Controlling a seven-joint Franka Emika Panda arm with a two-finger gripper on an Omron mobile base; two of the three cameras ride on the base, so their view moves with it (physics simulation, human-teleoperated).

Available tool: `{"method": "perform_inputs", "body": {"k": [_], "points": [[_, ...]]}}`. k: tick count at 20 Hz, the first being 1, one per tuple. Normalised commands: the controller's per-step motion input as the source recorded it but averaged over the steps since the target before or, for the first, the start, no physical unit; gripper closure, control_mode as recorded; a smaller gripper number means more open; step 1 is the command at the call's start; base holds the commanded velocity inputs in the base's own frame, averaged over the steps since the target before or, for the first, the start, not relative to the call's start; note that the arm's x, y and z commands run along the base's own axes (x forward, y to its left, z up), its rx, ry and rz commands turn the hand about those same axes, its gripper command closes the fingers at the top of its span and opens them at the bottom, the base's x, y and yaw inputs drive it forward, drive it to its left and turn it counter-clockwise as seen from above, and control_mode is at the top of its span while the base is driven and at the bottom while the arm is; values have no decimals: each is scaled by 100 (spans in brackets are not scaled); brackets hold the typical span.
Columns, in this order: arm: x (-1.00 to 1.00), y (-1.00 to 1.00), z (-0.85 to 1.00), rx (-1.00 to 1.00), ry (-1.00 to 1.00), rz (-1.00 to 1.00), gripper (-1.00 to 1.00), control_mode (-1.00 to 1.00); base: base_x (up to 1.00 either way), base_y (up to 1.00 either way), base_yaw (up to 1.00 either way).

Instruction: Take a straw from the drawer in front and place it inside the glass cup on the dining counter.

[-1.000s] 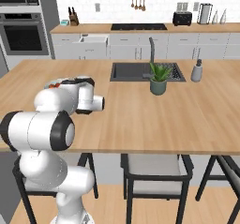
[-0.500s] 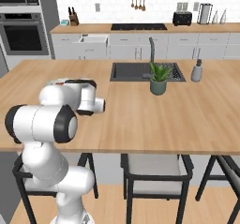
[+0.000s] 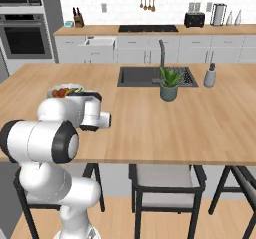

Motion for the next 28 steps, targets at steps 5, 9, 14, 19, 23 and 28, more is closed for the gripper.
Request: {"method": "perform_inputs", "body": {"k": [5,9,14,19,23,28], "points": [[0,-1,-7,0,-2,0,-100,-100,0,0,0],[-1,-20,5,-1,-8,0,-100,-100,0,0,0],[-37,-39,85,0,-16,0,-100,-100,0,0,0],[-74,-19,100,0,-16,0,-100,-100,0,0,0],[-97,0,100,-6,-16,-2,-100,-100,0,0,0],[-100,14,78,-27,-20,-5,-100,-100,0,0,0]]}}
